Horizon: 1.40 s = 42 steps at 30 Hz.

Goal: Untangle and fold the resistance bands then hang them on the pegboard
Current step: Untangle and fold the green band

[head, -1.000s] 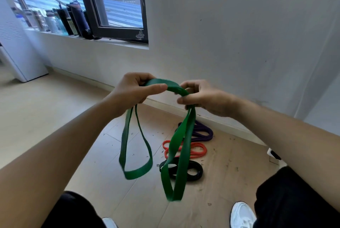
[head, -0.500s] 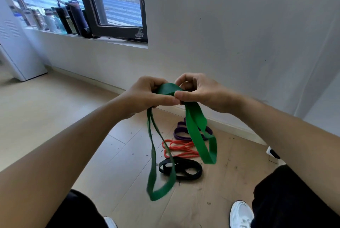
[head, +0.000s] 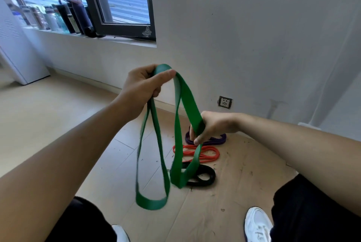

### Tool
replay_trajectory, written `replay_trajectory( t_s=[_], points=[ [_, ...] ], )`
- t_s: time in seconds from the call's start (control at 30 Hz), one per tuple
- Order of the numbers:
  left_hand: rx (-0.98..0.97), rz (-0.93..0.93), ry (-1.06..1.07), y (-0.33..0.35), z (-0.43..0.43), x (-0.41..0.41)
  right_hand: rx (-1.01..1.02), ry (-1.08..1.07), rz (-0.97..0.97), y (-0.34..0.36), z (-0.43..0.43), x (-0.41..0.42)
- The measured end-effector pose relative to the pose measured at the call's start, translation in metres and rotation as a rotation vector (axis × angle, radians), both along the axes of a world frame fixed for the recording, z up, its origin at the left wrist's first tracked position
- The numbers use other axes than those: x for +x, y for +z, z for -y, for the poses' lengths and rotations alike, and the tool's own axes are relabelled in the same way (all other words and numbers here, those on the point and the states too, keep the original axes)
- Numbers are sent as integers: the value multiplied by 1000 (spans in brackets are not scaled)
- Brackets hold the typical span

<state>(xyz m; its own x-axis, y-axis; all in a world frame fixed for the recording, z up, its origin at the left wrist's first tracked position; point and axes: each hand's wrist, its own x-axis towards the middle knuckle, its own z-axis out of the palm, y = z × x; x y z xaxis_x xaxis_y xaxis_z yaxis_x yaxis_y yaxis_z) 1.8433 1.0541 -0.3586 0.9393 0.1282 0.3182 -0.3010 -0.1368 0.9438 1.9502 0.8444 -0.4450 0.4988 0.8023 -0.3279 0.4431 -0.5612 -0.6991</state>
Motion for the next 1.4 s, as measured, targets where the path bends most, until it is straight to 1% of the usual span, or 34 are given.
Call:
replay_trajectory(
  t_s=[0.1, 0.2, 0.27, 0.37, 0.43, 0.5, 0.63, 0.7, 0.83, 0.93, 1.03, 1.13, 1.23, 1.3, 1.4],
  points=[
    [-5, 10, 54, 1, -13, -1, -58, -42, 46, -1, 3, 10],
    [17, 0, 109, -4, -28, -2, -26, -141, 92, 5, 13, 27],
    [24, -17, 151, -9, -38, -2, 15, -179, 82, 11, 20, 31],
    [6, -61, 224, -15, -55, -2, 83, -168, 59, 21, 27, 33],
    [-31, -84, 259, -19, -65, -2, 83, -152, 36, 28, 29, 33],
    [-73, -104, 271, -20, -73, -1, 22, -107, 36, 33, 32, 37],
    [-155, -131, 241, -17, -79, 1, -240, -44, 149, 29, 44, 45],
    [-160, -169, 164, -16, -79, 1, -260, -91, 173, 23, 52, 52],
    [-109, -230, 26, -20, -81, 0, -42, -166, 121, 24, 55, 53],
    [-76, -230, -84, -18, -72, 1, 47, -135, 110, 32, 45, 39],
    [20, -244, -238, -17, -52, 3, 123, -93, 140, 45, 27, 16],
    [120, -258, -339, -19, -34, 6, 298, -81, 81, 56, 3, -9],
    [137, -234, -353, -18, -21, 7, 435, -59, 27, 59, -20, -28],
    [116, -200, -328, -14, -18, 7, 501, -80, 29, 59, -31, -33],
    [96, -160, -226, -12, -24, 6, 499, -98, 50, 55, -38, -27]
  ],
)
